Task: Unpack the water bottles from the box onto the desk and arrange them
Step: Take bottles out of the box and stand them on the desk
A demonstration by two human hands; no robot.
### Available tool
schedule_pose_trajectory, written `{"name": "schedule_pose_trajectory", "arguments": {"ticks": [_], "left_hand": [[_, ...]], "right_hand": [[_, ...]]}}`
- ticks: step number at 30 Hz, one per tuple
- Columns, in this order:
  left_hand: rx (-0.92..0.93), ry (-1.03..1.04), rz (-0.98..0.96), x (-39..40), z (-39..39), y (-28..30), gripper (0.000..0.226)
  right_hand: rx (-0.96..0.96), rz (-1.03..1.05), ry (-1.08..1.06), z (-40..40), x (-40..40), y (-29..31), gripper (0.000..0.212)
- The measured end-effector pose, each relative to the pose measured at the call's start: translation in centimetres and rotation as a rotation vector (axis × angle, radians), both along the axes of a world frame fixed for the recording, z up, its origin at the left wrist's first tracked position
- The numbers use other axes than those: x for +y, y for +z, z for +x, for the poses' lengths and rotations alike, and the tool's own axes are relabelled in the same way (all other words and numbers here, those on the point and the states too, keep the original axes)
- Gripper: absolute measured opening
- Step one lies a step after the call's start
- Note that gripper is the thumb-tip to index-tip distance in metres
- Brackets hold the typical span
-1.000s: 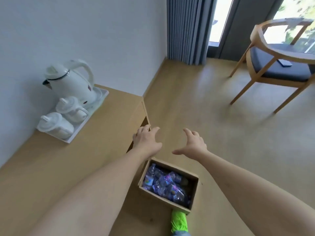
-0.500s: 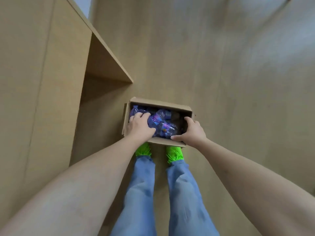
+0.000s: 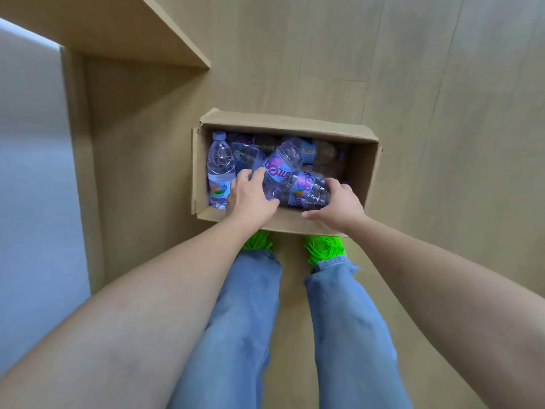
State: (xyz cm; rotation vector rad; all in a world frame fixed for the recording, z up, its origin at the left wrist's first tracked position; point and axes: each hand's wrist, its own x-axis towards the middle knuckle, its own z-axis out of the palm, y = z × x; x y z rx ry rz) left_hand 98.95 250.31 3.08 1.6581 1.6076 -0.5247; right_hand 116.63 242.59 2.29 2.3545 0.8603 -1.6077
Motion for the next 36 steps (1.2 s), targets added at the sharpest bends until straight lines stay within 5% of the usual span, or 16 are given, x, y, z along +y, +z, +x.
{"name": "schedule_pose_trajectory", "arguments": {"ticks": [11, 18, 21, 28, 36], "left_hand": [[0.010, 0.022, 0.086, 0.5, 0.9, -9.4, 0.100], [0.011, -0.057, 0.153, 0.5, 1.5, -12.5, 0.102], [0.027, -0.056, 0.186, 0.9, 2.1, -13.0, 0.086], [0.050, 0.023, 0.070, 1.9, 2.1, -10.3, 0.077], [0.051, 0.093, 0.057, 3.3, 2.2, 0.4, 0.075]], "right_hand": [[-0.172, 0.095, 0.183, -1.8, 0.0, -10.3, 0.114], [-0.210, 0.131, 0.286, -2.9, 0.2, -14.2, 0.095], [-0.245, 0.174, 0.278, -2.7, 0.2, -14.9, 0.079], [-0.305, 0.146, 0.184, -2.5, 0.2, -11.9, 0.077], [-0.237, 0.193, -0.042, -1.4, 1.6, -0.9, 0.065]]}}
